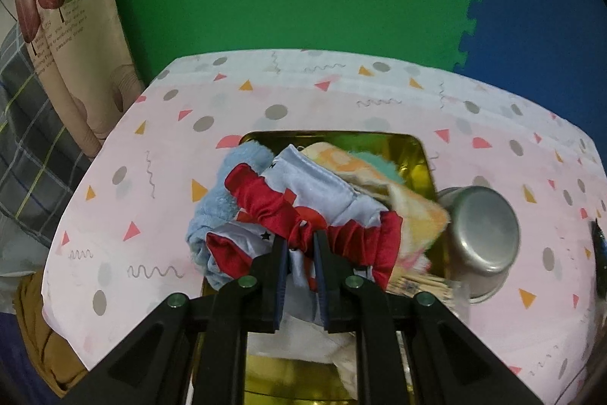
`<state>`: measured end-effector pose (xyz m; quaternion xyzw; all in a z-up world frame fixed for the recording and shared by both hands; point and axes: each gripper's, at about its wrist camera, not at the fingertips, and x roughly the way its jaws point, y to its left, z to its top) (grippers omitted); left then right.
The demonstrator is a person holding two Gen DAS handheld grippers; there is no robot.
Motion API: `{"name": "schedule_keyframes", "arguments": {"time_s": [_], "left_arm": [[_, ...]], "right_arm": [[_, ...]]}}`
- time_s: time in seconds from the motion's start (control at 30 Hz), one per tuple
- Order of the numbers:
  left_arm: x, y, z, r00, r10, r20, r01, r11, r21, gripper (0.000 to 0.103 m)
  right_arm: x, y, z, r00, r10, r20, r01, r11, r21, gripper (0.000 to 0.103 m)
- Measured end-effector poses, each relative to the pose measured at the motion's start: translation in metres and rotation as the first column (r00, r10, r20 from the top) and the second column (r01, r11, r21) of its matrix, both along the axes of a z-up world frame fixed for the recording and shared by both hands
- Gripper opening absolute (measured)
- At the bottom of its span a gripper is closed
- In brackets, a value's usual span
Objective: Organize soft objects
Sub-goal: 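Carry the red-and-white cloth into the gold tin and open the left tool, then carry the snack pack over the gold tin and open the right tool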
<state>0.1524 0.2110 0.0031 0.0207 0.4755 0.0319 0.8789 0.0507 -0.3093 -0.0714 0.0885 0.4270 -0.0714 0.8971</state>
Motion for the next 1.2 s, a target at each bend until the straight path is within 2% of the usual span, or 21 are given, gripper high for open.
{"name": "schedule_keyframes", "arguments": {"time_s": [0.13,0.27,0.37,0.43,0.5,0.6,0.7,0.87,0.93,1.03,1.2], "left_arm": [[0.002,0.003,-0.001,1.0,0.008,0.005,-0.008,1.0,0.007,0.017],[-0.001,-0.002,0.001,1.0,0.001,0.016,-0.002,0.998,0.069,0.025],[-0.004,-0.002,0.004,1.0,0.002,0.023,-0.005,0.996,0.089,0.029],[-0.006,-0.001,0.008,1.0,0.008,0.026,-0.011,0.996,0.092,0.034],[-0.01,0.0,0.011,0.999,0.007,0.032,-0.01,0.996,0.09,0.035],[-0.016,0.0,0.017,0.999,0.008,0.042,-0.013,0.994,0.109,0.035],[-0.024,0.0,0.023,0.998,0.014,0.062,-0.021,0.993,0.118,0.035],[-0.042,0.003,0.033,0.995,0.019,0.101,-0.029,0.995,0.1,0.035],[-0.048,0.004,0.034,0.994,0.025,0.109,-0.036,0.995,0.096,0.035],[-0.056,0.005,0.033,0.994,0.037,0.101,-0.046,0.995,0.089,0.035],[-0.069,0.008,0.027,0.993,0.061,0.096,-0.069,0.994,0.08,0.035]], "right_arm": [[0.001,0.001,0.0,1.0,0.001,-0.002,-0.001,1.0,-0.005,0.022],[0.001,0.002,0.0,1.0,0.002,-0.004,-0.002,1.0,-0.012,0.023],[0.001,0.003,0.0,1.0,0.01,-0.007,-0.011,1.0,-0.018,0.027],[0.002,0.006,0.0,1.0,0.024,-0.01,-0.024,0.999,-0.025,0.036],[0.003,0.012,-0.001,0.999,0.048,-0.02,-0.049,0.998,-0.044,0.042],[0.005,0.022,-0.001,0.998,0.054,-0.04,-0.058,0.992,-0.11,0.042],[0.006,0.023,-0.001,0.998,0.053,-0.038,-0.056,0.994,-0.098,0.042],[0.007,0.026,-0.001,0.998,0.051,-0.043,-0.055,0.992,-0.117,0.038],[0.007,0.027,0.0,0.998,0.047,-0.047,-0.052,0.991,-0.126,0.03],[0.008,0.028,0.002,0.998,0.033,-0.054,-0.04,0.991,-0.126,0.023],[0.008,0.034,0.004,0.998,0.004,-0.065,-0.012,0.992,-0.129,0.022]]}}
